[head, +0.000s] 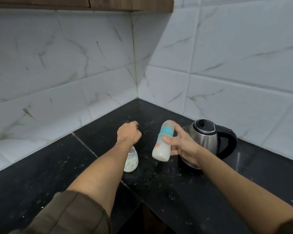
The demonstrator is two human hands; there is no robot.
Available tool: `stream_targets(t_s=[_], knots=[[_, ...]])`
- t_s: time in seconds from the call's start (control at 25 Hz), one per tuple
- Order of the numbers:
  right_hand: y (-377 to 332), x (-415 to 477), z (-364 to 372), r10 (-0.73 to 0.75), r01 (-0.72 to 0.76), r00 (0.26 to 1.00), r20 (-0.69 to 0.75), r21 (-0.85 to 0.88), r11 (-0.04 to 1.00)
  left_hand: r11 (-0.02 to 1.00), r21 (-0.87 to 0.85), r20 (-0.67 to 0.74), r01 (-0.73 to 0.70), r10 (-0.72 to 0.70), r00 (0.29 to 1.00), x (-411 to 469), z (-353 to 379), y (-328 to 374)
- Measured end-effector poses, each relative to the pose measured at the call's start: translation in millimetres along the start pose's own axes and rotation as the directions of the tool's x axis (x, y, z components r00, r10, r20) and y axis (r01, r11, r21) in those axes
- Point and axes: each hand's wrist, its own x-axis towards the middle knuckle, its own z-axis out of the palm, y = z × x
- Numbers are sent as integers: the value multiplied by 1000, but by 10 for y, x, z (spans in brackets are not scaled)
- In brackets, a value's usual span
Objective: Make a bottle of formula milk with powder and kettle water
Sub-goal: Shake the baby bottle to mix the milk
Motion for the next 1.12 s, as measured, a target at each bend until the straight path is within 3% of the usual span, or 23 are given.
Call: stream_targets(t_s=[0.08, 0.2, 0.28, 0.36, 0.44, 0.56, 0.6, 0.76, 0.8, 0.92, 0.96, 1.12], knots=[[-22, 6, -4, -85, 94, 985, -147, 54, 994, 1000, -2, 10, -29, 29, 1000, 52, 24, 18], [48, -2, 37, -58, 56, 998, -17, -96, 994, 998, -2, 32, -64, 64, 997, 108, 61, 28], [68, -14, 35, -68, 65, 998, -19, -122, 990, 997, 4, 36, -74, 74, 997, 141, 69, 18], [45, -11, 37, -150, 146, 973, -174, -34, 989, 997, 5, 38, -76, 76, 996, 161, 61, -5], [36, -2, 57, -182, 184, 956, -229, -14, 983, 997, 5, 43, -78, 78, 996, 164, 64, -12], [83, -31, 131, -77, 77, 997, 10, -181, 980, 997, 4, 43, -83, 82, 996, 157, 57, 13], [89, -45, 137, -76, 81, 997, 29, -192, 978, 997, 5, 44, -83, 82, 996, 155, 50, 9], [42, -17, 146, -171, 180, 961, -219, 19, 984, 998, 11, 41, -63, 63, 997, 125, 35, -70], [43, -19, 160, -161, 162, 965, -209, -16, 987, 998, 8, 44, -59, 59, 997, 115, 40, -86], [75, -51, 194, 14, 8, 996, 89, -248, 969, 998, 4, 47, -60, 60, 997, 89, 54, -92], [85, -60, 186, 26, 3, 994, 108, -258, 966, 998, 2, 45, -63, 63, 997, 89, 50, -87], [86, -77, 199, -109, 120, 964, -242, 35, 992, 998, 8, 35, -63, 63, 997, 22, 10, -119]])
